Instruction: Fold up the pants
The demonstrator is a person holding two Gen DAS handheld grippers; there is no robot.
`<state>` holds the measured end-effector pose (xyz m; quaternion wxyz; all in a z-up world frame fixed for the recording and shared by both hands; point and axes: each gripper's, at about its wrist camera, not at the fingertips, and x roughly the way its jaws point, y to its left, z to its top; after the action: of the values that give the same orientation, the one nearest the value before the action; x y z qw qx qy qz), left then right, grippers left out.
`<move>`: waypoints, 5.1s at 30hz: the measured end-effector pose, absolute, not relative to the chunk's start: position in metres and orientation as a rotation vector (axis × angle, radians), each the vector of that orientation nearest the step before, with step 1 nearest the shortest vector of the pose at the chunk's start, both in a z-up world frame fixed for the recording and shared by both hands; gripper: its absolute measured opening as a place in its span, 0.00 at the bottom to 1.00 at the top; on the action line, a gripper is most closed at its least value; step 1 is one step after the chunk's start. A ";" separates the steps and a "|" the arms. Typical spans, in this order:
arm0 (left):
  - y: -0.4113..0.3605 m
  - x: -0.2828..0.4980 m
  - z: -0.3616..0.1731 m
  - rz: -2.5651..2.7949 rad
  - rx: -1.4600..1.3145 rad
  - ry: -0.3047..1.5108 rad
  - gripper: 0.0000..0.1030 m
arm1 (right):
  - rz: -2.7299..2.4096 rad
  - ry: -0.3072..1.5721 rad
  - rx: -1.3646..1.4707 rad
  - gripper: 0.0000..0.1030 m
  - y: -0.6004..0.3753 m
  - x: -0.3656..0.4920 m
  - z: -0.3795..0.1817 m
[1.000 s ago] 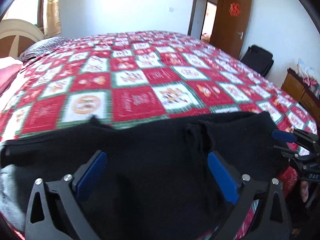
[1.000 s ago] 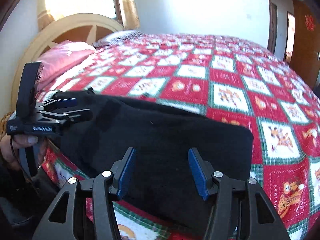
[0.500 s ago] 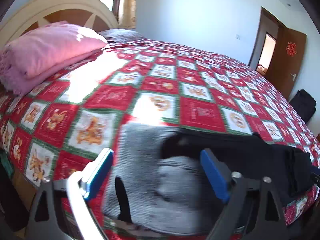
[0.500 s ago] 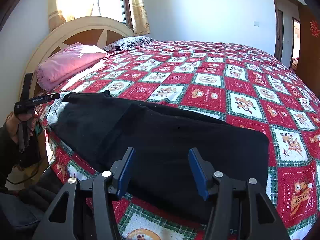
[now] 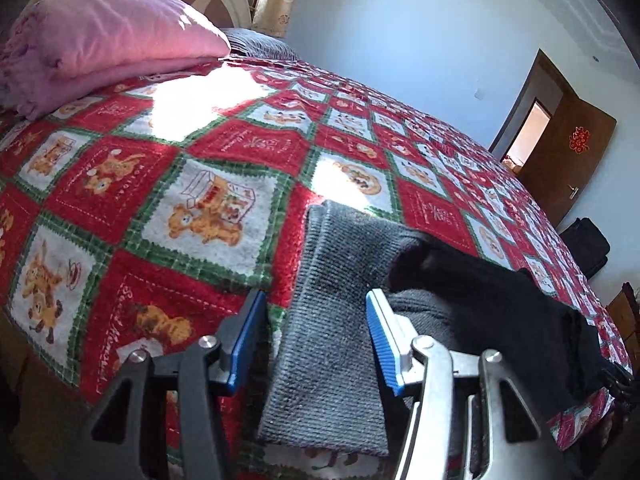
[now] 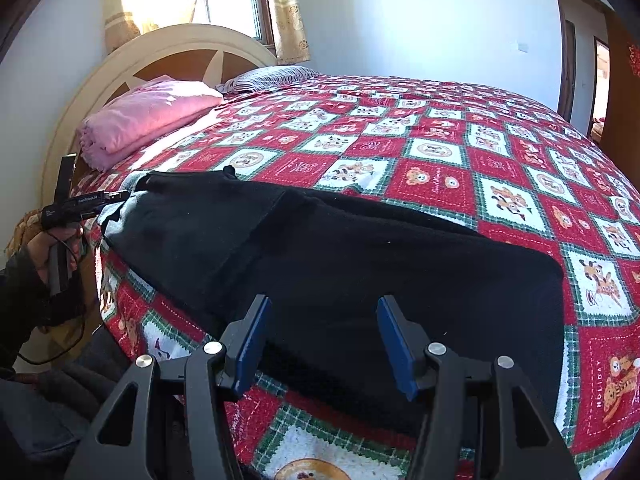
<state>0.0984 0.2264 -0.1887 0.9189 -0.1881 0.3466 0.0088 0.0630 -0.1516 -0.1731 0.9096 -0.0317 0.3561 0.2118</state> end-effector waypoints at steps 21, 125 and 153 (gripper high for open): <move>0.228 0.097 -0.195 -0.012 -0.431 0.674 0.47 | 0.440 0.739 -0.079 0.55 -0.146 0.061 -0.177; -0.125 0.109 -0.062 -0.813 -0.182 0.668 0.10 | 0.085 0.637 0.256 0.55 -0.308 0.075 -0.137; -0.148 0.093 -0.090 -0.770 -0.071 0.610 0.67 | 0.124 0.649 0.338 0.56 -0.313 0.073 -0.133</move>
<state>0.0929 -0.1483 -0.0904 0.8811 -0.0341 0.2930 -0.3696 0.0733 -0.3132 -0.1326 0.9320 0.1650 0.3169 0.0608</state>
